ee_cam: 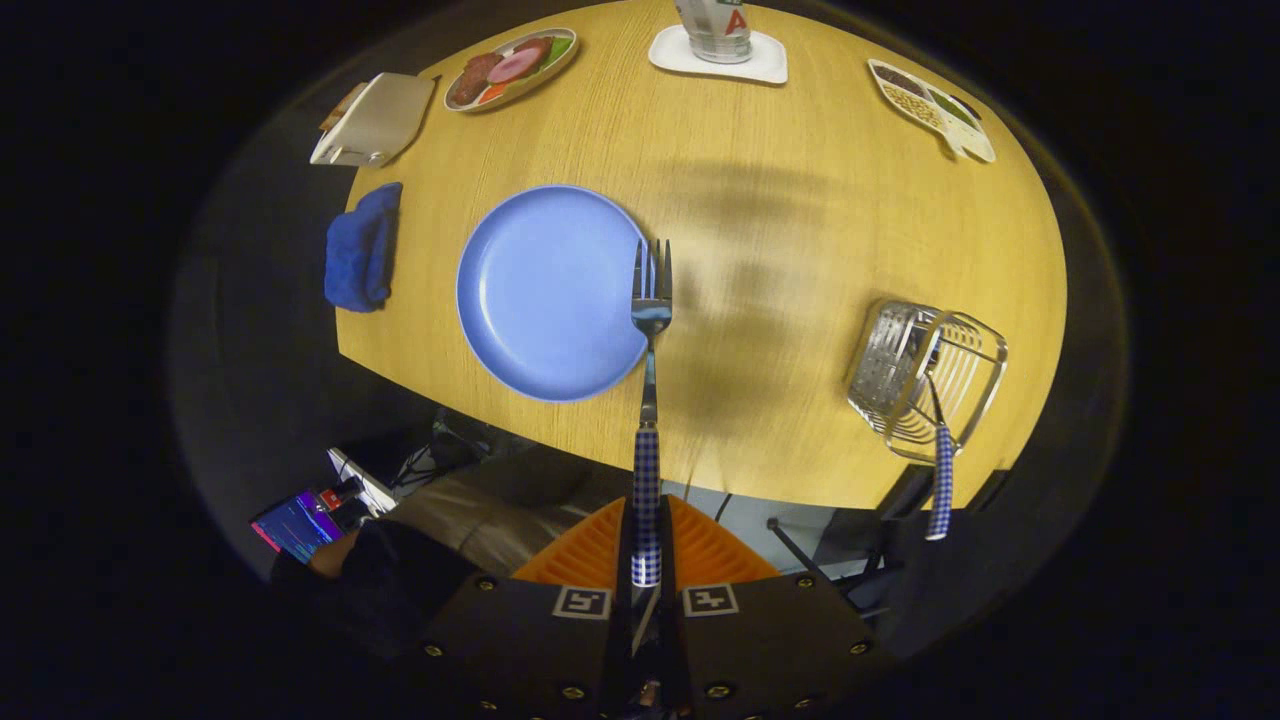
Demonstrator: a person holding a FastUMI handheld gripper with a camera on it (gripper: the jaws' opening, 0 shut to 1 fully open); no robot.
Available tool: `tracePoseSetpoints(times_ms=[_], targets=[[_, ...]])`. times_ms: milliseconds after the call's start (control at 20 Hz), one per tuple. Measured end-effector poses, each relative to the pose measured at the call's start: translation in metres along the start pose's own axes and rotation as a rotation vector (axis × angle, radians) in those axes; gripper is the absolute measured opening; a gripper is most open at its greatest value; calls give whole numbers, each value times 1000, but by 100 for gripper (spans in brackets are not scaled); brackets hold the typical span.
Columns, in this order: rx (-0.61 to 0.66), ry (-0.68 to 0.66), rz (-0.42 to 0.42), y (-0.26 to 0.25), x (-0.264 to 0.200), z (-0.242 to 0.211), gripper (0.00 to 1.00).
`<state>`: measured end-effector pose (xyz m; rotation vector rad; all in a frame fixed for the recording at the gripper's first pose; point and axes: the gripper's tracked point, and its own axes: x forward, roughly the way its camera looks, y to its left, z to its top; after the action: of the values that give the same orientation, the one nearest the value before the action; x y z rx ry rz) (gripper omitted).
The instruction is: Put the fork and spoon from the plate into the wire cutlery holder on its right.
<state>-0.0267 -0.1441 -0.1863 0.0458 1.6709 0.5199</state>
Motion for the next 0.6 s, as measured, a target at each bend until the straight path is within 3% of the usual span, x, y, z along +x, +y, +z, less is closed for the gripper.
tracePoseSetpoints(times_ms=[300,600], targets=[[83,-17,-69,-61,-52,-39,12],[149,1,-86,-90,-63,-53,12]])
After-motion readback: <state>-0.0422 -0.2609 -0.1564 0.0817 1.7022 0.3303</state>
